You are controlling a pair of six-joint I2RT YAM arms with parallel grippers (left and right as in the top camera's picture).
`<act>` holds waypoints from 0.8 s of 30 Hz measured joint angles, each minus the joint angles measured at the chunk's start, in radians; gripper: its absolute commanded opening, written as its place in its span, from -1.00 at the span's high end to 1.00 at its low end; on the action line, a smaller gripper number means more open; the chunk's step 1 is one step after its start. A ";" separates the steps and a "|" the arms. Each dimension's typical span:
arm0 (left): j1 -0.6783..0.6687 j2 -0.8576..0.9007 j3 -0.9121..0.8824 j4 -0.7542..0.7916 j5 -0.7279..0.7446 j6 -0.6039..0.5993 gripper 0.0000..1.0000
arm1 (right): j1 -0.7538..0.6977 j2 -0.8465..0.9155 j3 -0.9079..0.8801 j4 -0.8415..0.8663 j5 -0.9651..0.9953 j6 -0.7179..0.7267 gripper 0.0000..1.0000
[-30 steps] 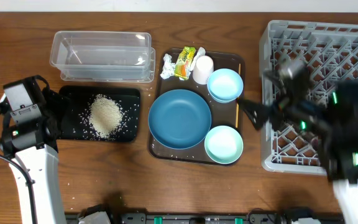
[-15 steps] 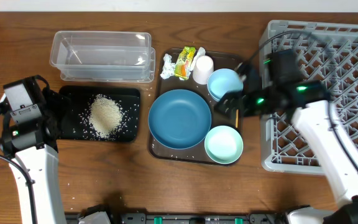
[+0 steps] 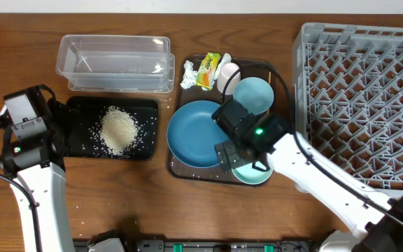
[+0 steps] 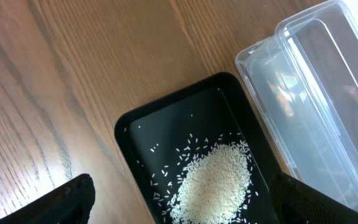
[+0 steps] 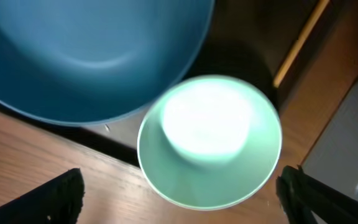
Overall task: Sort waste into correct bins and load items into the dishwasher rack
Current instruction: 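Reach the right gripper to the front light-blue bowl and grasp its rim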
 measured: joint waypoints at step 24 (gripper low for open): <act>0.000 0.000 0.000 0.000 0.000 0.000 -0.83 | 0.081 0.260 -0.008 -0.015 -0.093 -0.120 0.13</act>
